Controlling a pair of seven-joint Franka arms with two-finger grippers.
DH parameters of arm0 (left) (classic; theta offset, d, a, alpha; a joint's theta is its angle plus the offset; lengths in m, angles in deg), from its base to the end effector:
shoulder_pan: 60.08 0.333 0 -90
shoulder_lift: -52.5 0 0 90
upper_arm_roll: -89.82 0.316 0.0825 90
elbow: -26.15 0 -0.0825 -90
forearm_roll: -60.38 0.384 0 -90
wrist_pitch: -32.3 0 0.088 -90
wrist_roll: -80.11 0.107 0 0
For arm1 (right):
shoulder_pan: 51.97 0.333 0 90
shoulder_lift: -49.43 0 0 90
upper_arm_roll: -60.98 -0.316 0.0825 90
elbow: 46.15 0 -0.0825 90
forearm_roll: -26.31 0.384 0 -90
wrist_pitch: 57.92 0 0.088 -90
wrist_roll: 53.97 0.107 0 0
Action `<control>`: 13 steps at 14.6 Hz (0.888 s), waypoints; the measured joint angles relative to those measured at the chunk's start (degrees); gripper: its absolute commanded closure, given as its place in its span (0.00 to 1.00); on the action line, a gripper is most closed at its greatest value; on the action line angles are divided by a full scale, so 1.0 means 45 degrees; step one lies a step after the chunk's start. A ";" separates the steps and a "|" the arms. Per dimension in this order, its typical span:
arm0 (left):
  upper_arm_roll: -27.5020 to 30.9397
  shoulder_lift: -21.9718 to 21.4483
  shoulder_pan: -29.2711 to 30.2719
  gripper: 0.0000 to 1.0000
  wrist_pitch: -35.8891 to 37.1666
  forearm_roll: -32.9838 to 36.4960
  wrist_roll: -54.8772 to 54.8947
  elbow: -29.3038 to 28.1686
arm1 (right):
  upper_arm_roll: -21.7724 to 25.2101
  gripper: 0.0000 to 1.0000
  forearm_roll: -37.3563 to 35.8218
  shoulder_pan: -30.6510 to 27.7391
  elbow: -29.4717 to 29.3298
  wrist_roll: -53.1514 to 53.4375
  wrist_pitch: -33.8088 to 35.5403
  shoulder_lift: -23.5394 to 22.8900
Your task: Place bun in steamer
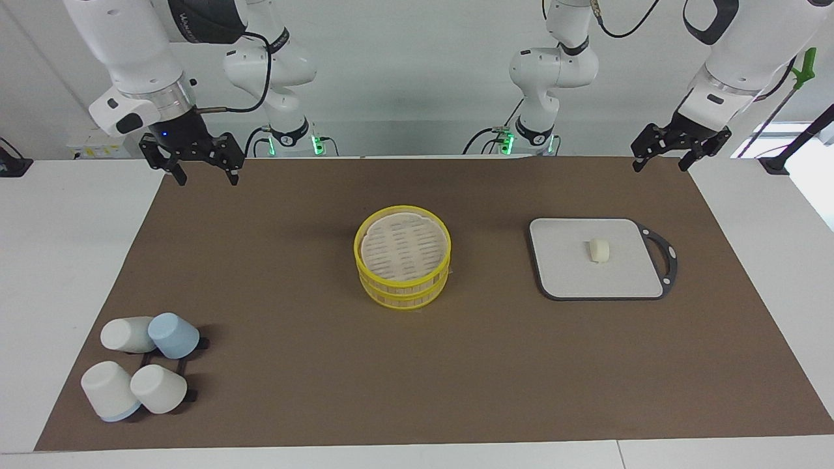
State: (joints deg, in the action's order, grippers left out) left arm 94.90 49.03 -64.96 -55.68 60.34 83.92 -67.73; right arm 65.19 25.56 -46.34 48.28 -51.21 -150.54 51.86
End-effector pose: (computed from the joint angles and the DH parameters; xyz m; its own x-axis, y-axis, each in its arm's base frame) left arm 0.5312 0.0032 0.6224 0.9971 -0.0634 -0.0421 -0.0631 -0.9980 0.0089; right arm 0.5447 0.0113 0.6152 0.9997 -0.0228 0.0112 -0.0229 -0.9997 0.0094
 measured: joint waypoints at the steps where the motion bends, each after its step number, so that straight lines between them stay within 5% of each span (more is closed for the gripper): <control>1: 0.0000 0.0000 0.0000 0.00 0.0000 0.0000 0.0000 0.0000 | 0.0000 0.00 0.0000 0.0000 0.0000 0.0000 0.0000 0.0000; 7: 0.0013 -0.0067 0.0010 0.00 -0.0378 0.0011 0.0000 -0.0314 | -0.0255 0.00 0.0008 -0.0001 -0.0004 0.0186 0.0235 0.0000; 13: 0.0095 -0.0923 0.0278 0.00 -0.4679 0.0033 0.0998 -0.5452 | -0.0267 0.00 0.0034 -0.0059 -0.0047 0.0196 0.1175 0.0000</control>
State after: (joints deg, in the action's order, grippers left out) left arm 95.33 44.88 -63.71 -76.74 60.49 88.41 -92.27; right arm 63.99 25.71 -46.60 48.06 -50.33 -145.25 51.87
